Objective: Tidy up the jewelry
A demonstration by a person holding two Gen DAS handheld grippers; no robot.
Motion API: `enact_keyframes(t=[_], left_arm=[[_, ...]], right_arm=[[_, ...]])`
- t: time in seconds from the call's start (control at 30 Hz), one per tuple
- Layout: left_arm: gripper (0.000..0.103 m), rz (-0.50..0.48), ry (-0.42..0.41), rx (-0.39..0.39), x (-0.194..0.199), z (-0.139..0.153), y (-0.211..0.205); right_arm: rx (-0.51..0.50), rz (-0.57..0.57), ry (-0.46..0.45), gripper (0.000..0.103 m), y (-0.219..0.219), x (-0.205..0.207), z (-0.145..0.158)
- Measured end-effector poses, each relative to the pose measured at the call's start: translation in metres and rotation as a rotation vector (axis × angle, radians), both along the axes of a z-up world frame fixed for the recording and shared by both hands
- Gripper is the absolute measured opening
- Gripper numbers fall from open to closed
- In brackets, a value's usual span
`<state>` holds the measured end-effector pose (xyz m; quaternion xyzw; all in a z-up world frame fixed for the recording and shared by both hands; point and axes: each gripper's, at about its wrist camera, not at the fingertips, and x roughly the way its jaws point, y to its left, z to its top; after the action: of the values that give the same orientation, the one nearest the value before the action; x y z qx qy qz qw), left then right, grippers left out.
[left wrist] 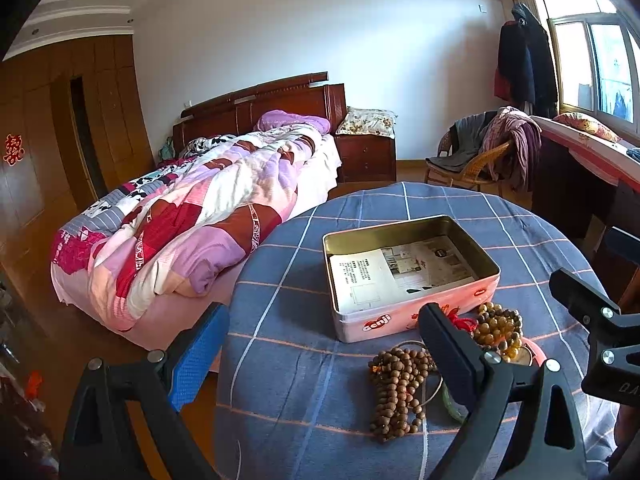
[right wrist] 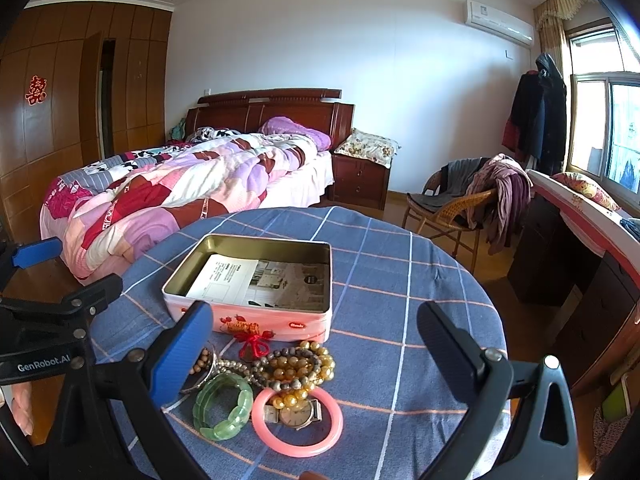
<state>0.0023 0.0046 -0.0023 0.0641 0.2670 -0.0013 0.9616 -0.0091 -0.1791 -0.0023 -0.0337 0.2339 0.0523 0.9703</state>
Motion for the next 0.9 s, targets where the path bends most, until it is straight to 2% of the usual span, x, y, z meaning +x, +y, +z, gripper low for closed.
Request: enact_keyframes(t=[0.9], left_arm=[[0.095,0.002,0.005,0.004,0.0017,-0.0032,0.0021]], right_arm=[[-0.001,0.000,0.002,0.103,0.0006,0.0004,-0.0016]])
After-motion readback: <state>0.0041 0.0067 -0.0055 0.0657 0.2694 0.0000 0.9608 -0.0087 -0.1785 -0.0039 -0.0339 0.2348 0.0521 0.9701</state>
